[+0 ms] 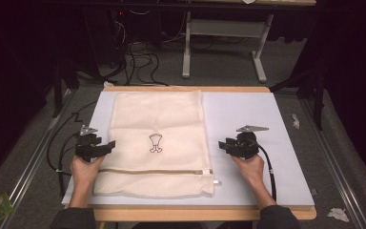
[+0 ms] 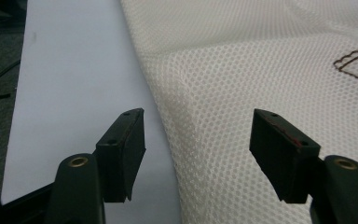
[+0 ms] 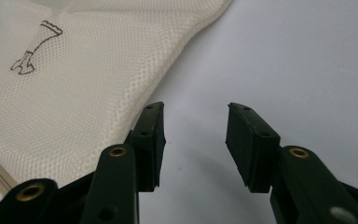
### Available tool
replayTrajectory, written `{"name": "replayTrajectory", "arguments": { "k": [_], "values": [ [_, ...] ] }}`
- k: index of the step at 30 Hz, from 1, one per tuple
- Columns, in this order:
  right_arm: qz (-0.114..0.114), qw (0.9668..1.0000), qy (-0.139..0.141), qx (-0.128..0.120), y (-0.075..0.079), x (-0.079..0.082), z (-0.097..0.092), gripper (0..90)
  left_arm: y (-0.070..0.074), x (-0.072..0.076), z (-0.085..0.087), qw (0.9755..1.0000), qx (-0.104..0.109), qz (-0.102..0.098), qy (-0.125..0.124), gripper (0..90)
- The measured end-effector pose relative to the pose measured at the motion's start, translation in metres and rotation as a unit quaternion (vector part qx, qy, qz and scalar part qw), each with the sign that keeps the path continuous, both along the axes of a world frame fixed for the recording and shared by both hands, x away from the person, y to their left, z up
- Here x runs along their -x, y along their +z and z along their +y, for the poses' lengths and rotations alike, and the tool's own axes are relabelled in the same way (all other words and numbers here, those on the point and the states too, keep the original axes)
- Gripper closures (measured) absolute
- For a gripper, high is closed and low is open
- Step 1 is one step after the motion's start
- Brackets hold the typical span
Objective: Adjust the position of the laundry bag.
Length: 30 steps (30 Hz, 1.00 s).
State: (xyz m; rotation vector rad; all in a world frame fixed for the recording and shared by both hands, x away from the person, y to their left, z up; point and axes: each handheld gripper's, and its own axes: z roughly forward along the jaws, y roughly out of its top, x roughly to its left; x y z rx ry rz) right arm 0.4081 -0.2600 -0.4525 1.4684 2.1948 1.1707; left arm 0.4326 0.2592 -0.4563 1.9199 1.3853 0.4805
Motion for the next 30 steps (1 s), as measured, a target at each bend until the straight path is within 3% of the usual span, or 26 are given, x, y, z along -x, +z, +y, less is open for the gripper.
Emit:
{"name": "replayTrajectory", "arguments": {
  "k": [5, 11, 15, 21, 24, 26, 30],
  "values": [
    [0.004, 0.9999, 0.011, -0.003, 0.005, -0.009, 0.013, 57.2, -0.003, -0.004, -0.001, 0.9999, -0.001, 0.012, 0.001, 36.3],
    [0.030, 0.9993, 0.023, -0.006, 0.002, -0.019, 0.028, 54.1, -0.009, -0.008, 0.001, 0.9996, 0.013, 0.024, 0.003, 40.2],
    [0.043, 0.9984, 0.031, -0.016, 0.000, -0.025, 0.038, 50.2, -0.011, -0.009, 0.000, 0.9996, 0.010, 0.028, 0.001, 41.5],
    [0.062, 0.9974, 0.035, -0.011, -0.007, -0.034, 0.049, 49.0, -0.016, -0.012, -0.006, 0.9993, -0.006, 0.036, 0.000, 45.6],
    [0.072, 0.9967, 0.038, -0.006, -0.010, -0.037, 0.053, 52.5, -0.018, -0.012, -0.009, 0.9993, -0.009, 0.036, -0.004, 50.1],
    [0.075, 0.9961, 0.045, -0.008, -0.011, -0.039, 0.055, 60.0, -0.018, -0.012, -0.010, 0.9994, -0.013, 0.033, -0.003, 53.7],
    [0.086, 0.9946, 0.058, -0.004, -0.014, -0.042, 0.060, 73.6, -0.018, -0.012, -0.013, 0.9990, -0.032, 0.027, -0.014, 68.9]
  ]
}}
